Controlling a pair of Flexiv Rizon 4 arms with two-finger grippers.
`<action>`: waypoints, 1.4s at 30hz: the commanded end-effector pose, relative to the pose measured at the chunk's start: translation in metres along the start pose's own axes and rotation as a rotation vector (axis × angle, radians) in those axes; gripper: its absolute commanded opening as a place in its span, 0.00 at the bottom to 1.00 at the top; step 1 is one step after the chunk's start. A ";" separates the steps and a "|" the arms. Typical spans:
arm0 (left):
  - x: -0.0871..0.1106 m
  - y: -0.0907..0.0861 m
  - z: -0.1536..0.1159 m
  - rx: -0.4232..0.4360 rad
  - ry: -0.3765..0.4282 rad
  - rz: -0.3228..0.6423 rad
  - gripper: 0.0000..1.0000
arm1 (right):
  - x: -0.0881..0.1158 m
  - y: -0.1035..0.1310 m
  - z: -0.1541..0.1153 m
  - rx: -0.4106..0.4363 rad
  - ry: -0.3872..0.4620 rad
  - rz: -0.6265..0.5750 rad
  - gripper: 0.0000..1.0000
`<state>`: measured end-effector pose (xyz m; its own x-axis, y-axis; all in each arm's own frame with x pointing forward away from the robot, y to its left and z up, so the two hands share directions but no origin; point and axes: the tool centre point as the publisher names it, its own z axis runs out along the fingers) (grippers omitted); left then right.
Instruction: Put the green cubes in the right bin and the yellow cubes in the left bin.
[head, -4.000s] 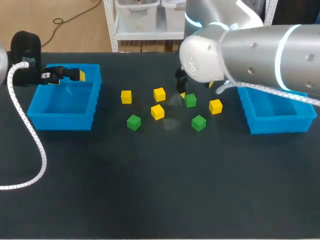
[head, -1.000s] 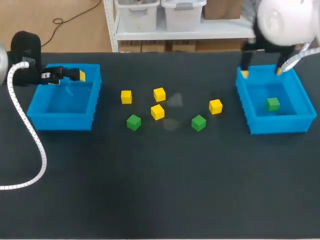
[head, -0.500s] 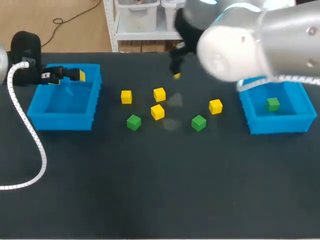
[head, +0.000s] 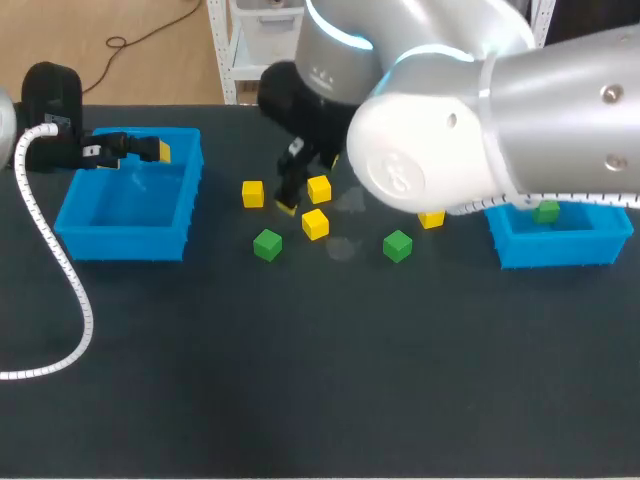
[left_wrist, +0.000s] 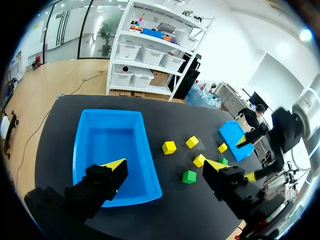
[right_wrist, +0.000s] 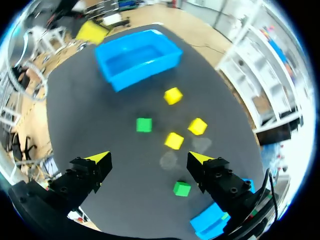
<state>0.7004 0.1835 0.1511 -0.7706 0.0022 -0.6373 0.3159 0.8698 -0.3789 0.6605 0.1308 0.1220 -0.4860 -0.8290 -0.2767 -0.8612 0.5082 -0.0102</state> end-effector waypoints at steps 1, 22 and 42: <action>0.001 0.001 0.000 0.007 -0.006 0.001 1.00 | -0.009 -0.004 0.030 -0.016 0.022 -0.034 1.00; 0.001 0.001 0.000 0.007 -0.006 0.001 1.00 | -0.026 0.008 0.121 -0.027 0.179 -0.077 1.00; 0.001 0.001 0.000 0.007 -0.006 0.001 1.00 | -0.018 0.004 0.148 -0.039 0.222 -0.053 1.00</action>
<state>0.7004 0.1835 0.1511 -0.7706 0.0022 -0.6373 0.3159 0.8699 -0.3789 0.6871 0.1819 -0.0112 -0.4565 -0.8877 -0.0594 -0.8897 0.4563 0.0186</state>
